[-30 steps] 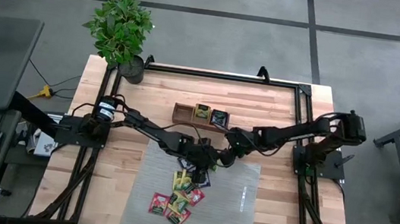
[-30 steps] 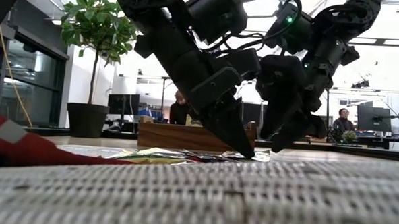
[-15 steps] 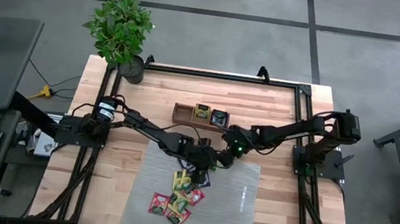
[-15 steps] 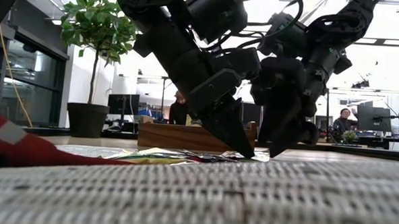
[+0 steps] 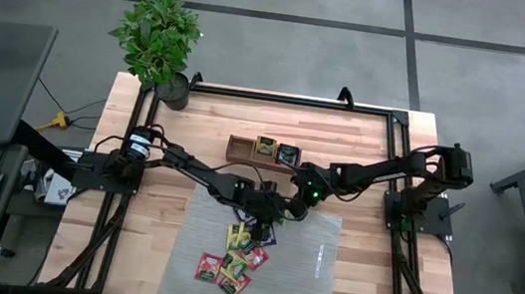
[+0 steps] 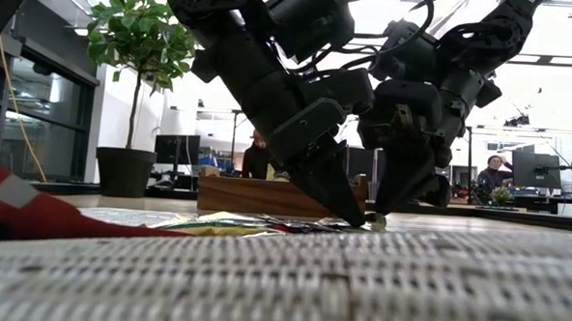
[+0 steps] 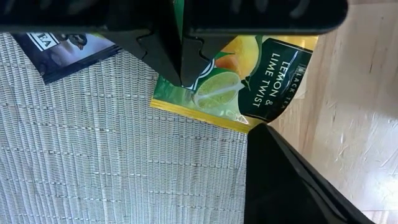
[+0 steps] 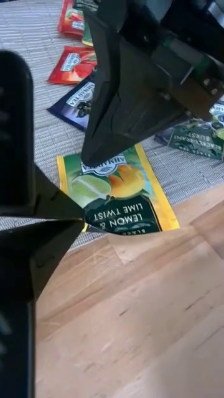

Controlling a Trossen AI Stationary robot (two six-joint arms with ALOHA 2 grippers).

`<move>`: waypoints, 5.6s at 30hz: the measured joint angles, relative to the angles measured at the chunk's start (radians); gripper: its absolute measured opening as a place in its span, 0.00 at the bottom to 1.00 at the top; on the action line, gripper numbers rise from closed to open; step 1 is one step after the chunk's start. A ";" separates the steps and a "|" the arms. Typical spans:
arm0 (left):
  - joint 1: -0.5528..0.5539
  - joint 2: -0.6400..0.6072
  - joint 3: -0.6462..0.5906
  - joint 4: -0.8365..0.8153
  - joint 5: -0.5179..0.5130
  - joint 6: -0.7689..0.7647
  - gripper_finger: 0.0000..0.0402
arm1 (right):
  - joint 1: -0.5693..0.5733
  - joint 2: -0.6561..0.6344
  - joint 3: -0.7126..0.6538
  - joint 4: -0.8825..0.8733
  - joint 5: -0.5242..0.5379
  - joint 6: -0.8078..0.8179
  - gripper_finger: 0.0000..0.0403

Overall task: Pick & Place Tea
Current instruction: Put the yellow tea bag into the middle section of the wooden organizer

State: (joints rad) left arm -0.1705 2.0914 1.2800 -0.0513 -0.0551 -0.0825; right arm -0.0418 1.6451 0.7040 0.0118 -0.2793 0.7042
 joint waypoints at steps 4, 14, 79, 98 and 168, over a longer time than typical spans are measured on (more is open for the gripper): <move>0.000 0.000 0.000 0.000 0.000 0.000 0.00 | 0.000 0.000 0.000 -0.006 0.000 -0.005 0.02; 0.000 0.000 0.001 0.000 0.001 0.000 0.00 | 0.001 0.000 0.000 -0.009 0.001 -0.012 0.03; -0.001 -0.028 0.004 -0.195 0.080 0.043 0.00 | 0.014 0.095 0.003 0.034 0.041 -0.102 0.00; 0.001 -0.029 0.005 -0.265 0.021 0.007 0.00 | -0.057 -0.005 0.000 -0.080 0.099 -0.029 0.00; 0.210 -0.448 0.000 -0.364 0.030 0.337 0.00 | -0.136 -0.456 0.067 -0.284 0.213 -0.371 0.00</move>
State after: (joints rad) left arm 0.0390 1.6434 1.2797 -0.4150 -0.0253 0.2546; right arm -0.1774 1.1893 0.7715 -0.2726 -0.0661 0.3336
